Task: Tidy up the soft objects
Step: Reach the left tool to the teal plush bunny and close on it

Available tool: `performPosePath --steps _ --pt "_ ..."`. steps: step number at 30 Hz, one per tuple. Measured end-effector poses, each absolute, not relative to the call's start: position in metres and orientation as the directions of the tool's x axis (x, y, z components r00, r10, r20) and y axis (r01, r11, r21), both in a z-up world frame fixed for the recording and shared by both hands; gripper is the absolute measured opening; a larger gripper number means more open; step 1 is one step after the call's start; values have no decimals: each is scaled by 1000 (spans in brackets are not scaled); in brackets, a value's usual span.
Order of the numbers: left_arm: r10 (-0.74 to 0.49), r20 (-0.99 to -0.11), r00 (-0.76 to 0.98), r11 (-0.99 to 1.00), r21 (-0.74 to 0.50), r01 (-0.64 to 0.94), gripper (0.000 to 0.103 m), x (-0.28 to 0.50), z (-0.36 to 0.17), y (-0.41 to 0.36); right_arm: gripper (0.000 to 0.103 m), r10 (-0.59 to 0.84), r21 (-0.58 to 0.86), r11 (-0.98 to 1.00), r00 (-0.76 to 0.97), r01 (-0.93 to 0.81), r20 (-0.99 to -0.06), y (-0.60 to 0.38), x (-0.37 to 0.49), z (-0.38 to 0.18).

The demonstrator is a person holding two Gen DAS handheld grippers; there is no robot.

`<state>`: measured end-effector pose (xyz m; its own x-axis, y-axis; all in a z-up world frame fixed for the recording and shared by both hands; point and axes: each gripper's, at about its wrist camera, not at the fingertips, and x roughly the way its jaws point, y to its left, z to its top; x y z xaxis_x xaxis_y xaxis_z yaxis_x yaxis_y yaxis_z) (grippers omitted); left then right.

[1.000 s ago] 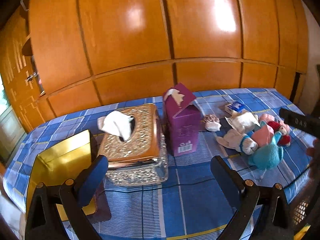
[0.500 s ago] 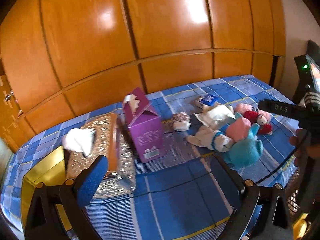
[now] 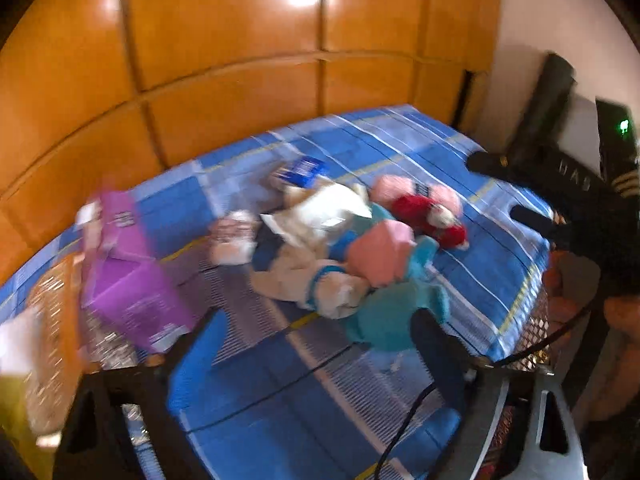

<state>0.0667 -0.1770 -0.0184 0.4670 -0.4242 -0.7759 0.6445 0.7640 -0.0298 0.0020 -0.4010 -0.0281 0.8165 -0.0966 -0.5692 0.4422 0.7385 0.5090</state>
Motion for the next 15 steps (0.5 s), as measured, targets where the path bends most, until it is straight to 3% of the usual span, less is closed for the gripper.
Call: performPosePath --steps 6,11,15 --pt "-503 -796 338 645 -85 759 69 66 -35 -229 102 -97 532 728 833 433 -545 -403 -2 -27" --pt "-459 -844 278 608 -71 790 69 69 -61 -260 102 -98 535 727 837 430 -539 -404 -4 -26" --pt "-415 -863 287 604 -25 796 50 63 -82 -266 102 -101 527 731 832 434 -545 -404 -3 -26"
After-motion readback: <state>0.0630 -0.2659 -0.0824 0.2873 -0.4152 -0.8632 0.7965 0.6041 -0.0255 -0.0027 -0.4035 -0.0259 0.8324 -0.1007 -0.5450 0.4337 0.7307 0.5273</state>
